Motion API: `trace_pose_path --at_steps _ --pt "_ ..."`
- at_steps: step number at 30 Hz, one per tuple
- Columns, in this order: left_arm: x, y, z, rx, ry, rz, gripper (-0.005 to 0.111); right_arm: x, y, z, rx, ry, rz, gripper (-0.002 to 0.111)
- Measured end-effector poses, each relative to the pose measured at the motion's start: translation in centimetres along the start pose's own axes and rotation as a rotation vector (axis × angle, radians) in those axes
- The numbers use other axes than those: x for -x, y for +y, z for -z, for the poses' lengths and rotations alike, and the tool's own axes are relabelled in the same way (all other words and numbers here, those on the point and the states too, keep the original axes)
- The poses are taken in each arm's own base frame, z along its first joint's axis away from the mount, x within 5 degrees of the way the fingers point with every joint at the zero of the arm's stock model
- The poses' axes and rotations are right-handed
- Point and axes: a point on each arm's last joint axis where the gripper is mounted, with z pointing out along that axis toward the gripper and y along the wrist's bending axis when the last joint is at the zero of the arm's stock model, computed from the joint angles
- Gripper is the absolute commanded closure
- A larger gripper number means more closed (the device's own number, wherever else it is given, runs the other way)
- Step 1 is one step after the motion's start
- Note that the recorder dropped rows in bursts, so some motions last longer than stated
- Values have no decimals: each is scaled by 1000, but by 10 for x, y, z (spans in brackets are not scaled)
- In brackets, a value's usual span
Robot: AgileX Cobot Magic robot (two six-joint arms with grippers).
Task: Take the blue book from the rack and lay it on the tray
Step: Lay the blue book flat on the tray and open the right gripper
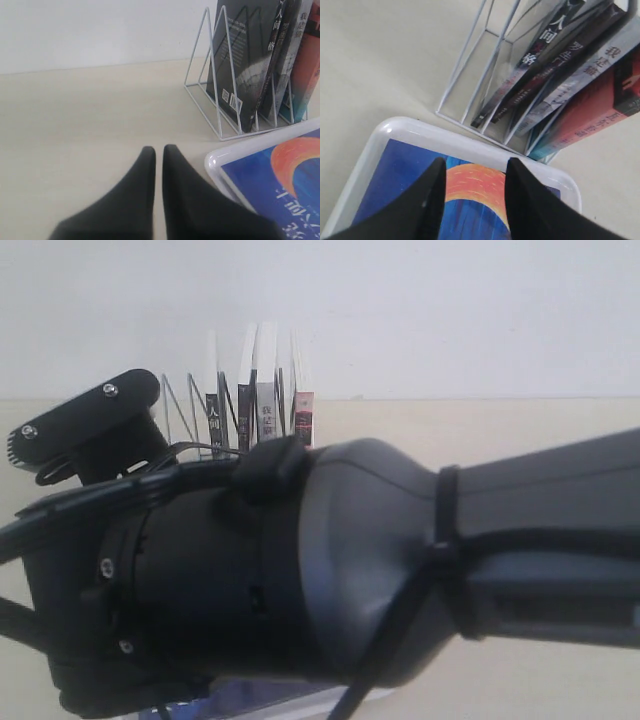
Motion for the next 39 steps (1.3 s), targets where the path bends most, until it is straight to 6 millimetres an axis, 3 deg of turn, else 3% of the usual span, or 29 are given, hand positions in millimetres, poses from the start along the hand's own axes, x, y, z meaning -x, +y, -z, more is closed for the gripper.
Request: trace_pose_path --at_steps 12,20,22,25,26,32,35,39 --pt "0 0 0 0 0 0 102 7 -1 7 47 -27 -31 70" --pt "0 0 0 0 0 0 102 31 -29 61 40 -90 -69 71" --pt "0 0 0 0 0 0 102 30 -33 73 3 -83 -47 79" --pt "0 0 0 0 0 0 102 24 -30 85 -38 -68 -2 104" --pt "0 0 0 0 0 0 102 20 -27 87 -39 -64 21 108" --pt "0 0 0 0 0 0 102 -16 -14 82 -31 -37 98 108" --pt "0 0 0 0 0 0 102 -42 -21 72 -72 -16 116 108" --pt "0 0 0 0 0 0 102 -57 -35 74 -68 -45 112 108"
